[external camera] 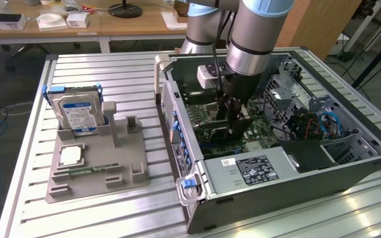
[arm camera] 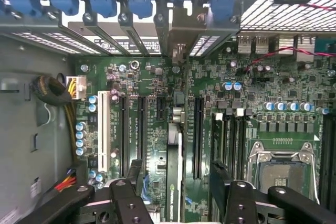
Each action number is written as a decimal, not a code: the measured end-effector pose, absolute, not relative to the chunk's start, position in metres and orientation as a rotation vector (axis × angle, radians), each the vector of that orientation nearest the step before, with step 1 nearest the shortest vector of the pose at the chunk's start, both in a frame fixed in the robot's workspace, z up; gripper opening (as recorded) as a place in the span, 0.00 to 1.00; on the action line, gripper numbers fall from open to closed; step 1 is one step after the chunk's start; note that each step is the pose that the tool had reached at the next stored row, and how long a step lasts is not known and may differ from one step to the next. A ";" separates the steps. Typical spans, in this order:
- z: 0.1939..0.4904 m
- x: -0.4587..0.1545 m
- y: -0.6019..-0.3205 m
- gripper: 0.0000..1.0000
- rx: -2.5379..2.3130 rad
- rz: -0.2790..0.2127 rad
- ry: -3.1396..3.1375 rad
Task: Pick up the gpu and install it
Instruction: 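Insert the gpu into the slot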
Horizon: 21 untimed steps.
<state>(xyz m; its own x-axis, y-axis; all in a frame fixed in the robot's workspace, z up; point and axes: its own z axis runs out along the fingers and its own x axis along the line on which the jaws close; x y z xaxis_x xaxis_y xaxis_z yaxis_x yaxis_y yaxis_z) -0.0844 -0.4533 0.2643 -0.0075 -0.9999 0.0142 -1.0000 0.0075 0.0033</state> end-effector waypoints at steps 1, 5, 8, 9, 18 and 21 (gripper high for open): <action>0.266 -0.084 -0.453 0.63 2.204 0.012 -2.221; 0.270 -0.084 -0.453 0.63 2.204 0.012 -2.221; 0.271 -0.084 -0.453 0.63 2.204 0.012 -2.221; 0.271 -0.084 -0.453 0.63 2.204 0.012 -2.221; 0.272 -0.084 -0.453 0.49 2.204 0.013 -2.221; 0.272 -0.084 -0.453 0.43 2.204 0.013 -2.221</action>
<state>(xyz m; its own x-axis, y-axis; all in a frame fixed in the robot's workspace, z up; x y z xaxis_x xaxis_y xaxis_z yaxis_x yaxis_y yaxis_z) -0.0844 -0.4533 0.2715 -0.0075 -0.9999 0.0147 -1.0000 0.0075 0.0033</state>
